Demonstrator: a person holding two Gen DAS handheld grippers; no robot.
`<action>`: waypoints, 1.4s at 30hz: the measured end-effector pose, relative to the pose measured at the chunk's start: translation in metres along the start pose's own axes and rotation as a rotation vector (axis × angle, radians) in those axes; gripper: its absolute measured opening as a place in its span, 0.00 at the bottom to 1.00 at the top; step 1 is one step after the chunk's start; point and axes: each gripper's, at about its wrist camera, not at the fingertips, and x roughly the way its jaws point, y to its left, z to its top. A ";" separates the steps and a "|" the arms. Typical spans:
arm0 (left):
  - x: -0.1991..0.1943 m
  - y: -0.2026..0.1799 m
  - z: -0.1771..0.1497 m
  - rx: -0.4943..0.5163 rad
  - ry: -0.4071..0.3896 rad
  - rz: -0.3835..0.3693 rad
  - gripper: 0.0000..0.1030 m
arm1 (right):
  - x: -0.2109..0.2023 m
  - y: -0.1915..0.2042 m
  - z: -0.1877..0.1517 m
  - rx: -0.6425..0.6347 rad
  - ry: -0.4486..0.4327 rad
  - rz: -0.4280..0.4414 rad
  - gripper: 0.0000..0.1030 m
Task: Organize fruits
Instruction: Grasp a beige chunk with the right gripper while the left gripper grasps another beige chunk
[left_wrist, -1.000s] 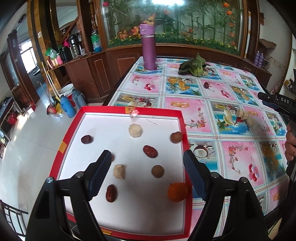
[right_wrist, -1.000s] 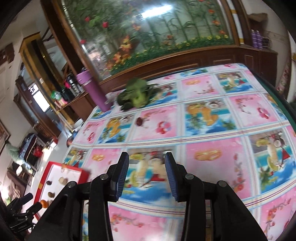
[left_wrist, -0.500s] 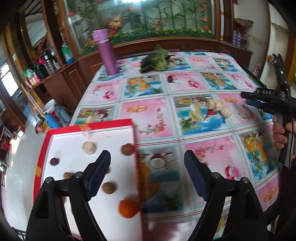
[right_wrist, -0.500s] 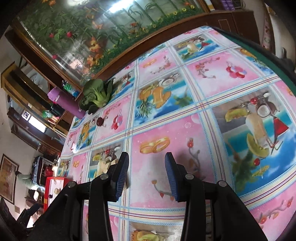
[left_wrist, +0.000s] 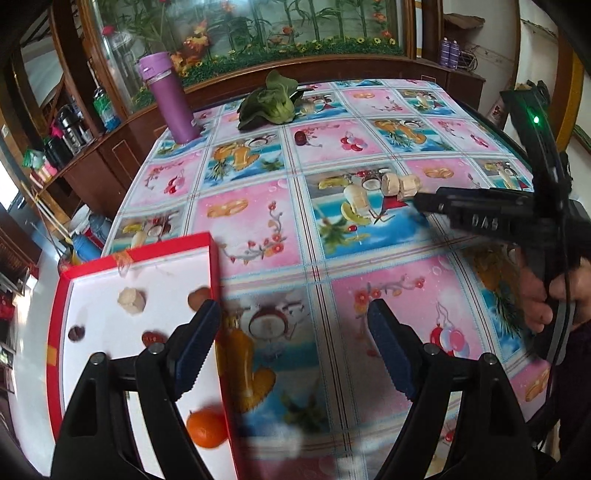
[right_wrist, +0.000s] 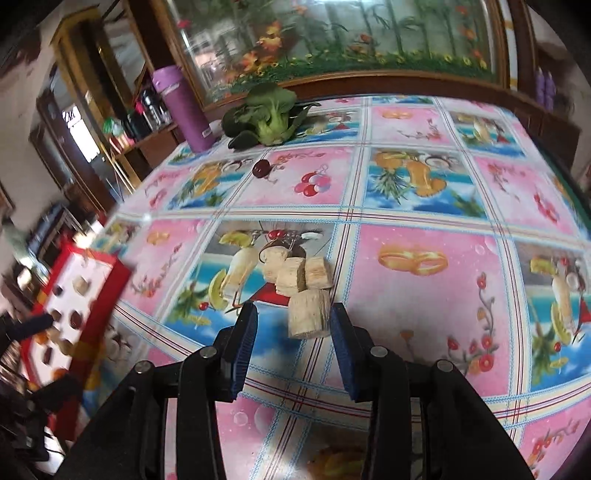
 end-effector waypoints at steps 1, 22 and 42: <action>0.003 -0.001 0.005 0.014 -0.006 0.005 0.80 | 0.002 0.003 0.000 -0.020 -0.005 -0.023 0.39; 0.103 -0.070 0.094 0.199 0.075 -0.133 0.79 | -0.018 -0.077 0.015 0.327 -0.061 -0.043 0.26; 0.136 -0.062 0.114 0.153 0.086 -0.163 0.51 | -0.024 -0.080 0.018 0.353 -0.074 0.005 0.26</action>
